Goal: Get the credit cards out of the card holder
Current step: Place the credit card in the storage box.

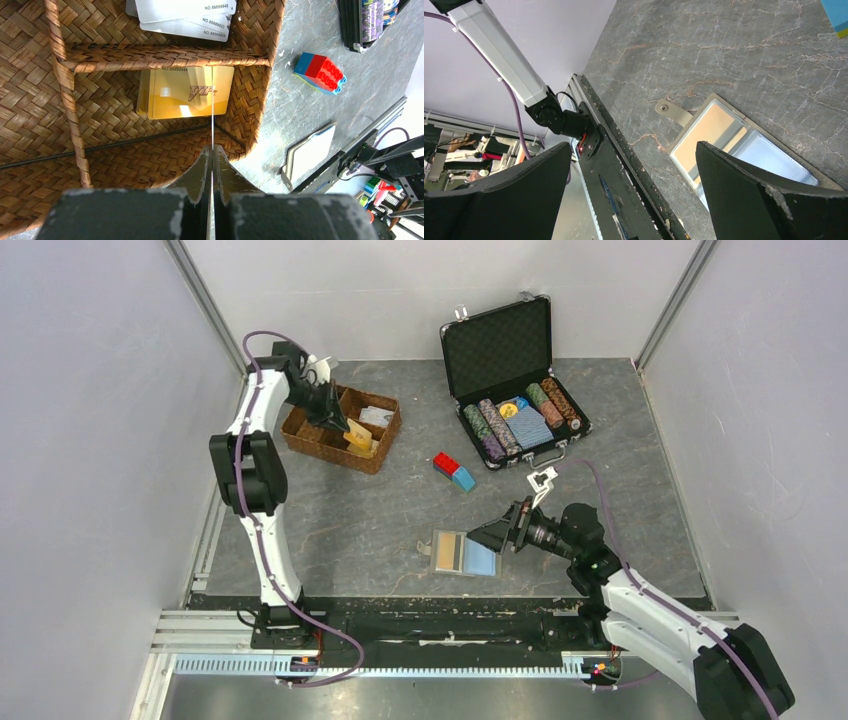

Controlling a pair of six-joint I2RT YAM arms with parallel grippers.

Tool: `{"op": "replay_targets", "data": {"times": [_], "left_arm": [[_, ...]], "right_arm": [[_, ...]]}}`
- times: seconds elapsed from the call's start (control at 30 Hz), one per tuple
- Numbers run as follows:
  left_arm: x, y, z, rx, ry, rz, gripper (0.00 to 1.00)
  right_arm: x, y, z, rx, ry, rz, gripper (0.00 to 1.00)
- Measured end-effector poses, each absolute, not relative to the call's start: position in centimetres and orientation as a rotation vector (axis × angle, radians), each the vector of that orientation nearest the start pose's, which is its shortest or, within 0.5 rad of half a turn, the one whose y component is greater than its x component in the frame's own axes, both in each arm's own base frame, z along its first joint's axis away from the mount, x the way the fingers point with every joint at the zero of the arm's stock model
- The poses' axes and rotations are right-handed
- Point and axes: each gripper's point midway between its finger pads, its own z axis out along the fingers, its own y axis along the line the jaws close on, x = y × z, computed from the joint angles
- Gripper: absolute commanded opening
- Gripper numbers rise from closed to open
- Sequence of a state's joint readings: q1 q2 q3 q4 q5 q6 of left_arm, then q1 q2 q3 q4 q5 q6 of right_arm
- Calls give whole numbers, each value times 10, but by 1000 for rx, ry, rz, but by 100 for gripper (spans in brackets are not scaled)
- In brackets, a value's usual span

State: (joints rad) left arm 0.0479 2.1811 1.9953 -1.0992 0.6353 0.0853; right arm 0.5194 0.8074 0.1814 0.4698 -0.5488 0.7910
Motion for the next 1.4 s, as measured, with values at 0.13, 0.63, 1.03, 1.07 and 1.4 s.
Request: {"op": "replay_targets", "data": {"times": [0.13, 0.63, 1.03, 1.07, 1.4], "left_arm": [[450, -82, 118, 192, 2695, -871, 2], [452, -90, 105, 246, 2711, -911, 2], [454, -92, 89, 252, 2736, -914, 18], [454, -92, 89, 252, 2738, -908, 18], [458, -91, 86, 264, 2737, -866, 27]], "right_arm": [[180, 237, 148, -192, 1926, 1396, 98], [183, 239, 150, -194, 1927, 1394, 98], [184, 240, 149, -198, 1927, 1391, 98], [184, 240, 149, -198, 1926, 1391, 98], [184, 240, 148, -197, 1931, 1390, 98]]}}
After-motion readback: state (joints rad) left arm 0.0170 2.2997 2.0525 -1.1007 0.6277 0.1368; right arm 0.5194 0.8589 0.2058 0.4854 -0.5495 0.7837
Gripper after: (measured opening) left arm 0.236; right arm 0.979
